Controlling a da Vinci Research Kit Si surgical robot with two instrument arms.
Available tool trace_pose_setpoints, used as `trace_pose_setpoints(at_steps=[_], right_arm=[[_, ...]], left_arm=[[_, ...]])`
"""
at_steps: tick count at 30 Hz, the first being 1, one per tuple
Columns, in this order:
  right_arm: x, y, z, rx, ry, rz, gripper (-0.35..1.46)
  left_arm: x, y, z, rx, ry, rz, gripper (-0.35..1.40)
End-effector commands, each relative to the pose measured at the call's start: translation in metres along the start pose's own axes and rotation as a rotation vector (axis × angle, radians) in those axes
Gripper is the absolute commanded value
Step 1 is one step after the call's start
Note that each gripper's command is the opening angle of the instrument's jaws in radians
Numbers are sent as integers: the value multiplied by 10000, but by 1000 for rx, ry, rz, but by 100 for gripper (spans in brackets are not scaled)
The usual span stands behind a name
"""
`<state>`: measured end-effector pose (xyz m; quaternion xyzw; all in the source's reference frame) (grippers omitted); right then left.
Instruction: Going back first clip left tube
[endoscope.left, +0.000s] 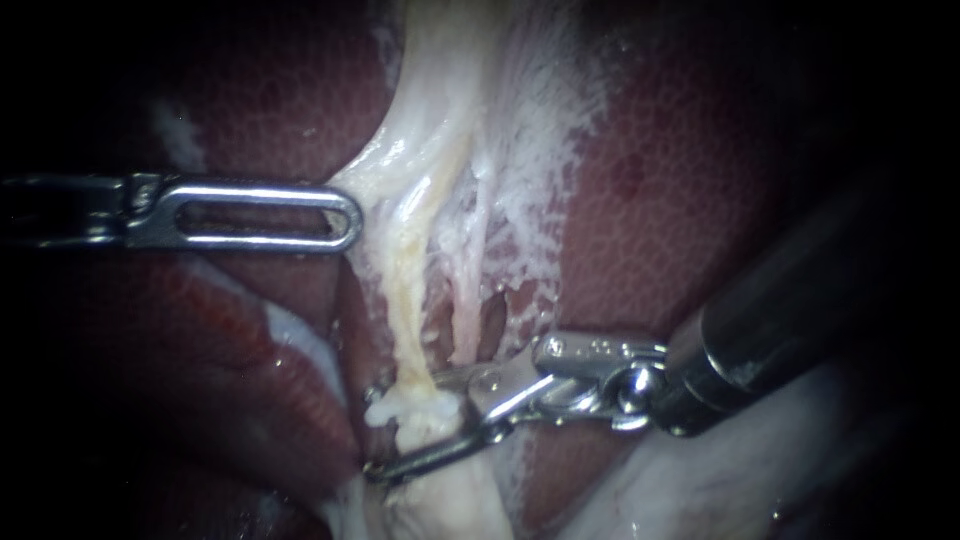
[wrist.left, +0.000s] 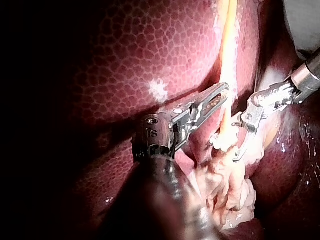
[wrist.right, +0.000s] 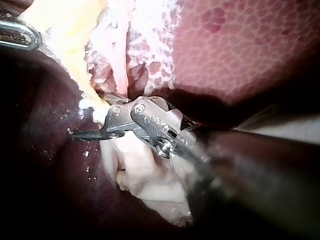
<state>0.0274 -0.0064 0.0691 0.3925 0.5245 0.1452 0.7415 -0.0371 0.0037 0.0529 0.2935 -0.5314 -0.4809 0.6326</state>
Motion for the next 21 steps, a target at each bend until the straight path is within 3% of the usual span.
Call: trace_pose_setpoints(at_steps=[1,10,19,21], right_arm=[[-1,0,0,-1,-1,-10,60],[-4,0,3,53,-12,-112,59],[-4,0,4,58,-13,-115,59],[-3,0,1,57,-11,-66,59]], left_arm=[[0,0,0,0,0,0,-35],[0,0,0,0,0,0,-35],[0,0,0,0,0,0,-35],[0,0,0,0,0,0,-35]])
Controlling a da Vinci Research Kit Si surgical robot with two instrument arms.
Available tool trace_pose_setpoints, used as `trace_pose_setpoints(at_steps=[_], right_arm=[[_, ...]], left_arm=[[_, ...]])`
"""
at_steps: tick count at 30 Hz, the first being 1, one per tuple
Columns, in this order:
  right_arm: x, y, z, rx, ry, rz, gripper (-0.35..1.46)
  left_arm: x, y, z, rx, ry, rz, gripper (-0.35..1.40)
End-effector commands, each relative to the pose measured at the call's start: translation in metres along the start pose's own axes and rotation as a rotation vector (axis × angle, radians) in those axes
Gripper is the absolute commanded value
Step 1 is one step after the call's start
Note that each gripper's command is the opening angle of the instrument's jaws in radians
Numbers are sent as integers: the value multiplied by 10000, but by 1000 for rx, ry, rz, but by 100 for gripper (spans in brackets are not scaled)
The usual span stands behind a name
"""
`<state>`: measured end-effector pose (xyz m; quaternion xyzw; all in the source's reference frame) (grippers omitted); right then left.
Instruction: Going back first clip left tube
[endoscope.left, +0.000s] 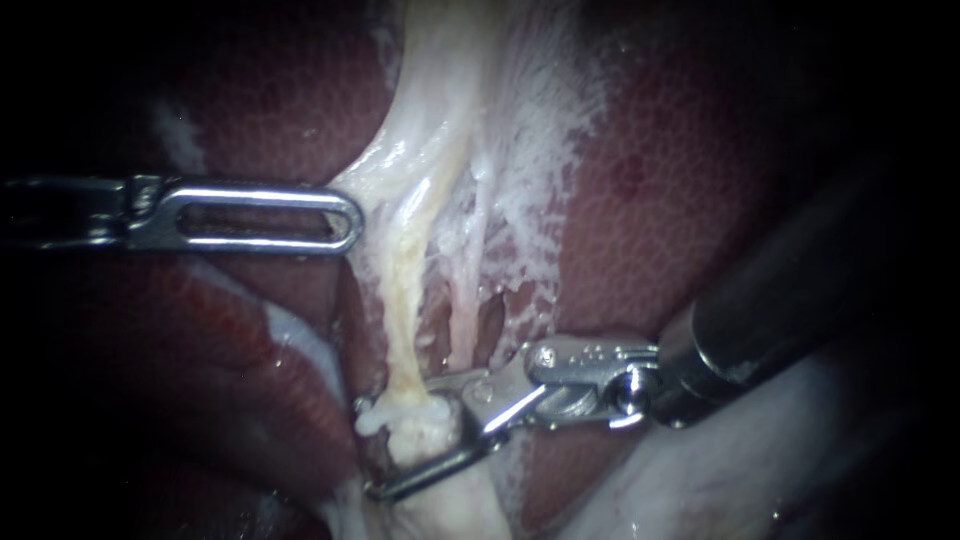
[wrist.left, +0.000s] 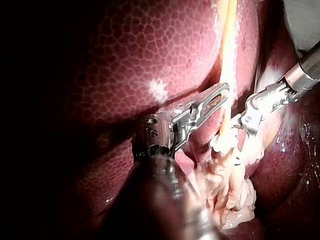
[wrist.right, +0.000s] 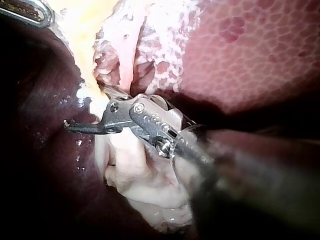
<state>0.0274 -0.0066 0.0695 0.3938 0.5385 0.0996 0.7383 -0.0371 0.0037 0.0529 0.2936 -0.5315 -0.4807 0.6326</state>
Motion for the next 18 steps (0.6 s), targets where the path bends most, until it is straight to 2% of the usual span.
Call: trace_pose_setpoints(at_steps=[1,5,11,18], right_arm=[[2,-2,-2,-3,5,40,58],[10,-2,-18,-22,34,87,58],[20,-3,-36,-31,40,102,58],[19,-3,-35,-32,40,102,57]], left_arm=[[0,0,0,0,0,0,-35],[0,0,0,0,0,0,-35],[0,-1,0,0,0,0,-35],[0,-1,0,0,0,0,-35]])
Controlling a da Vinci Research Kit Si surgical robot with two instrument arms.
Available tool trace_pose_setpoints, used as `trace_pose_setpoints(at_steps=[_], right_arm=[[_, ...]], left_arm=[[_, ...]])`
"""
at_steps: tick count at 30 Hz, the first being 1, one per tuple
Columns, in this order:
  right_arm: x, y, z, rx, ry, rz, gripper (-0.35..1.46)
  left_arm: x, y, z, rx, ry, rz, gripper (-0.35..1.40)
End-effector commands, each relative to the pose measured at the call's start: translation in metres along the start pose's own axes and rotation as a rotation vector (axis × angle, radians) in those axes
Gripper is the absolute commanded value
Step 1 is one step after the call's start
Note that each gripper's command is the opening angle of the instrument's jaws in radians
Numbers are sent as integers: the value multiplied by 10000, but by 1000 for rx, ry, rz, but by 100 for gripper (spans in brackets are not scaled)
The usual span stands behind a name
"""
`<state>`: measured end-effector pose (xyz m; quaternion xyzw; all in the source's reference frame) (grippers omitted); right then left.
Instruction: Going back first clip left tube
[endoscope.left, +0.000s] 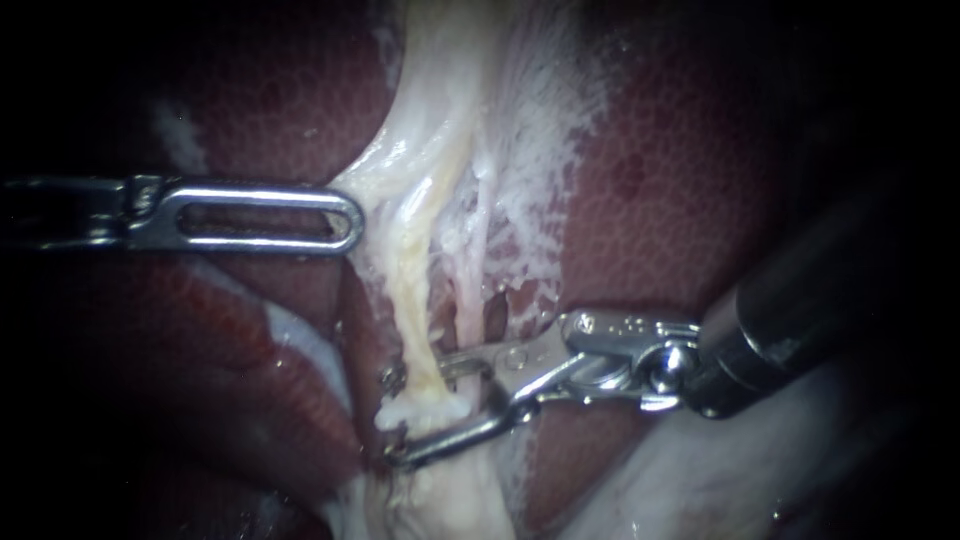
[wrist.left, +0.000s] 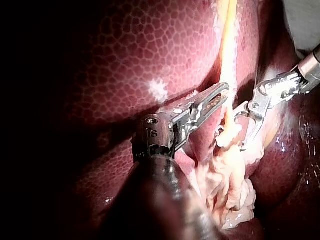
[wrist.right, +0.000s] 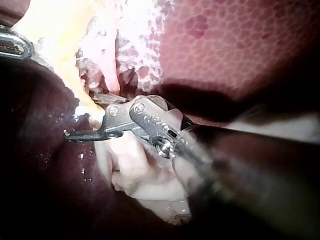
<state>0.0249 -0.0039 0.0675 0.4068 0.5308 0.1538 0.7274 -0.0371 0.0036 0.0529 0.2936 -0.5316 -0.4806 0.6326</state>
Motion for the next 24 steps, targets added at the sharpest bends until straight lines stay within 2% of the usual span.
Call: trace_pose_setpoints(at_steps=[1,10,14,24], right_arm=[[-1,0,1,0,0,-1,57],[2,-2,-15,-18,7,3,58],[10,-4,-38,-43,18,17,58],[26,-12,-98,-98,36,-33,60]], left_arm=[[0,0,0,0,0,0,-35],[0,0,0,2,2,0,-35],[0,0,0,2,2,0,-35],[0,0,0,2,2,0,-35]])
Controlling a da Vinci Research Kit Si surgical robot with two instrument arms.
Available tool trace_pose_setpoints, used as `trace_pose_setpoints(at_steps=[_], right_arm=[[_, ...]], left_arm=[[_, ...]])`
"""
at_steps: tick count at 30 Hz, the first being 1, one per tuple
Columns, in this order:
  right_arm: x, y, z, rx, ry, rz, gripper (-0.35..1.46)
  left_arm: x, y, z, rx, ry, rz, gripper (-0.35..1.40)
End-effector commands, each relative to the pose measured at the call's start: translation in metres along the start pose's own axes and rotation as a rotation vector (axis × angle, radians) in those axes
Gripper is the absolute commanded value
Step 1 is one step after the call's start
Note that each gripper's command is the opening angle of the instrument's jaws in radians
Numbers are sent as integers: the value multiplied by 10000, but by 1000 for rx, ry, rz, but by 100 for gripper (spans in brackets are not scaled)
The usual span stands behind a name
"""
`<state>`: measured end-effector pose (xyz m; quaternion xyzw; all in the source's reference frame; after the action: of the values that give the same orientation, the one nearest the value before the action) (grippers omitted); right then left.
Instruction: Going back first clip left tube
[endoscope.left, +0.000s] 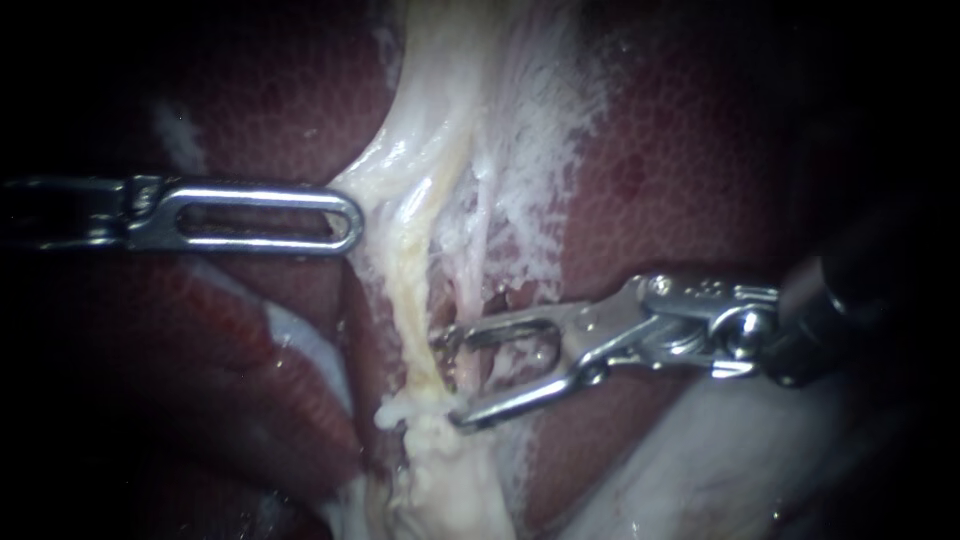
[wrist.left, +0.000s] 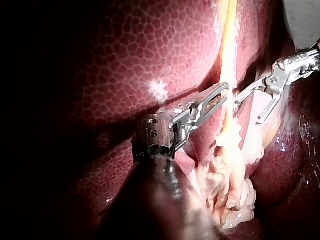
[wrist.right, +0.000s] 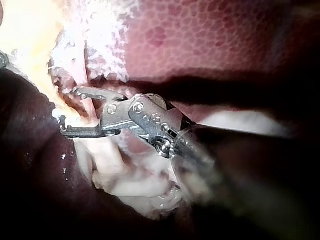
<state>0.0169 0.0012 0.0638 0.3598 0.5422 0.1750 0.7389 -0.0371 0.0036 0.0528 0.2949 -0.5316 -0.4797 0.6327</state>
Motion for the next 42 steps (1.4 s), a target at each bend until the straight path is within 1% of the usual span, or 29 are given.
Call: trace_pose_setpoints(at_steps=[1,4,10,17,20,24,27,31,42], right_arm=[[1,-1,-5,-6,1,-6,60],[4,-3,-20,-14,4,-22,60],[18,-10,-47,-41,8,-77,60],[36,-20,-82,-64,11,-186,60],[40,-25,-94,-73,9,-230,60],[36,-35,-108,-65,6,-267,60],[34,-40,-115,-81,4,-297,60],[34,-43,-116,-90,2,-311,60],[36,-48,-110,-88,2,-323,60]], left_arm=[[0,0,0,0,0,0,-35],[0,0,0,0,0,0,-35],[1,1,0,0,0,1,-35],[2,1,1,0,0,1,-35],[2,2,1,0,0,2,-35],[3,3,2,-1,-1,2,-35],[4,3,3,-1,-1,3,-35],[5,4,4,-2,-2,4,-35],[13,10,10,-1,-2,9,-35]])
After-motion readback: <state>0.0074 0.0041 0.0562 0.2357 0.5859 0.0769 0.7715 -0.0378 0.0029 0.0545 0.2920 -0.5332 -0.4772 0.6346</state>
